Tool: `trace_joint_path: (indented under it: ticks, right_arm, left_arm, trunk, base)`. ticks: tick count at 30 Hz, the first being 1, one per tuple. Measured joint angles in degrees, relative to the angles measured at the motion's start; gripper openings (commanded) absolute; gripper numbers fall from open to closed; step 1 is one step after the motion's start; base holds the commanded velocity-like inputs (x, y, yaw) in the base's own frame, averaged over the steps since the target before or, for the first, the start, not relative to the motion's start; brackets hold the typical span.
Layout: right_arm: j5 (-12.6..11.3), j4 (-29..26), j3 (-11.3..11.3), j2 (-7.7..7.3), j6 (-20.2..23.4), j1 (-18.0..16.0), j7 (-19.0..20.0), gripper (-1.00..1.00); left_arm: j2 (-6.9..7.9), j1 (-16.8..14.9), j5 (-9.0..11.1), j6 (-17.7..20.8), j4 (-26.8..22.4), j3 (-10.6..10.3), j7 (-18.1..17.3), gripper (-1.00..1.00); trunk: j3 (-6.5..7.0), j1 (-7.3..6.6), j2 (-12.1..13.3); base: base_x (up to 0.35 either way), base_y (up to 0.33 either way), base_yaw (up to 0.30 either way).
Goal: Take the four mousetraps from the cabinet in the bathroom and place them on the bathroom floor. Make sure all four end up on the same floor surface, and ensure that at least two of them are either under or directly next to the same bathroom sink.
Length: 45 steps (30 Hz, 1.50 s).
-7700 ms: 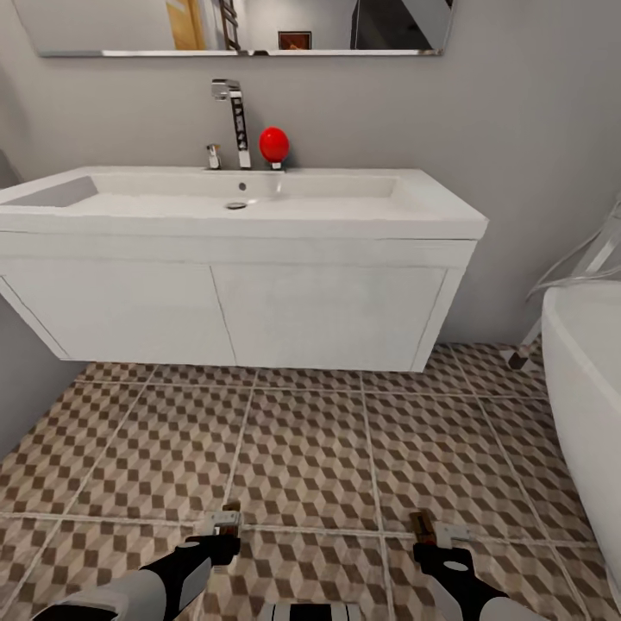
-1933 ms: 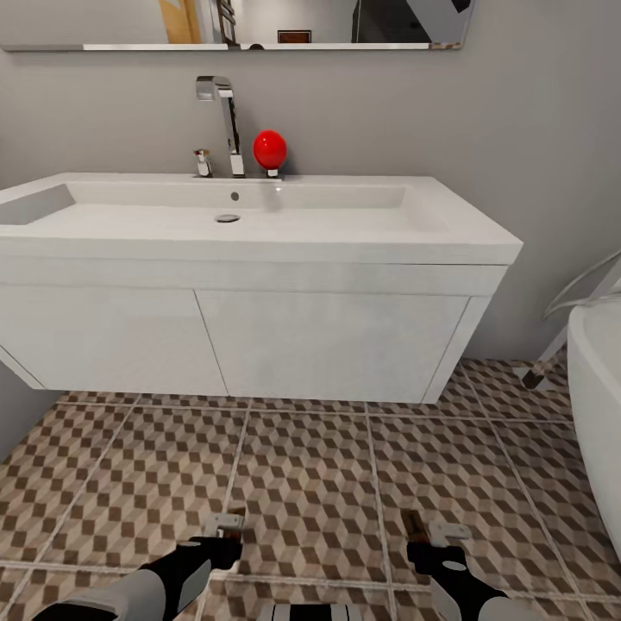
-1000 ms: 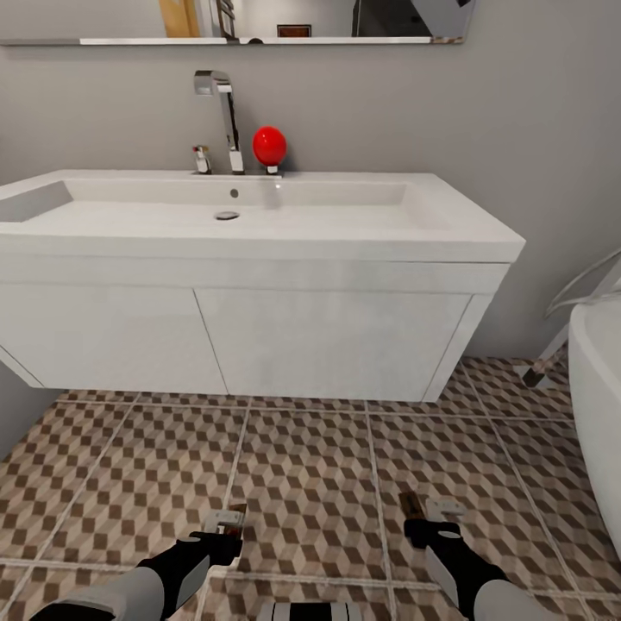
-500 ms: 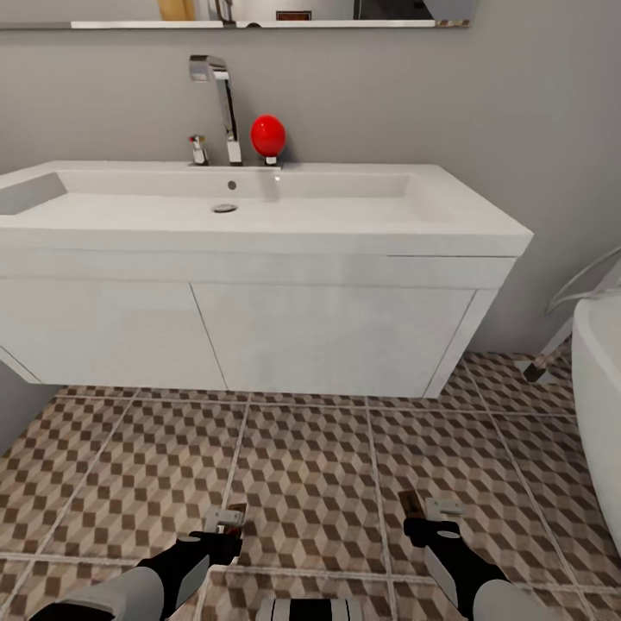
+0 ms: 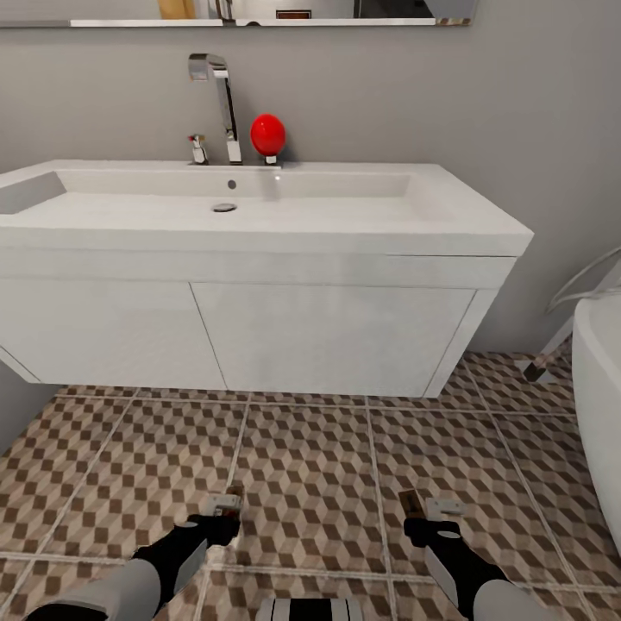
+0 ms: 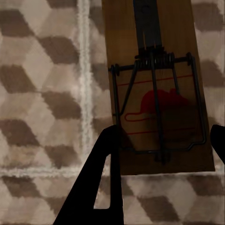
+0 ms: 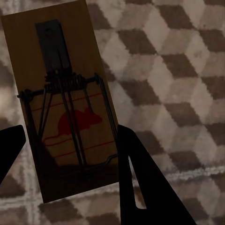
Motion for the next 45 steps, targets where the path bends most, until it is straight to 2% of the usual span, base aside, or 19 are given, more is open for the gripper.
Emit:
trace_joint_path:
  ticks: [5,9,22,45]
  right_arm:
    - [0.08,0.02,0.05,0.1,0.06,0.0,-0.1,-1.0]
    - [0.24,0.05,0.16,0.23,0.12,0.0,-0.24,-1.0]
    - [0.31,0.08,0.22,0.34,0.09,0.0,-0.28,-1.0]
    - [0.31,0.06,0.19,0.35,0.09,0.0,-0.22,-1.0]
  left_arm:
    - [1.08,0.0,0.04,1.67,-2.91,0.06,-0.04,-1.0]
    - [1.39,0.0,-0.01,2.04,-3.52,0.05,-0.06,-1.0]
    - [1.54,0.0,-0.14,2.22,-3.75,0.04,-0.07,-1.0]
    - [1.53,0.0,-0.15,1.98,-3.83,0.04,-0.07,-1.0]
  trunk:
    - [0.0,0.0,0.0]
    - [0.0,0.0,0.0]
    - [-0.14,0.0,0.0]
    - [-2.06,0.0,0.0]
  base:
    - [0.0,0.0,0.0]
    - [0.0,0.0,0.0]
    - [0.0,0.0,0.0]
    - [0.0,0.0,0.0]
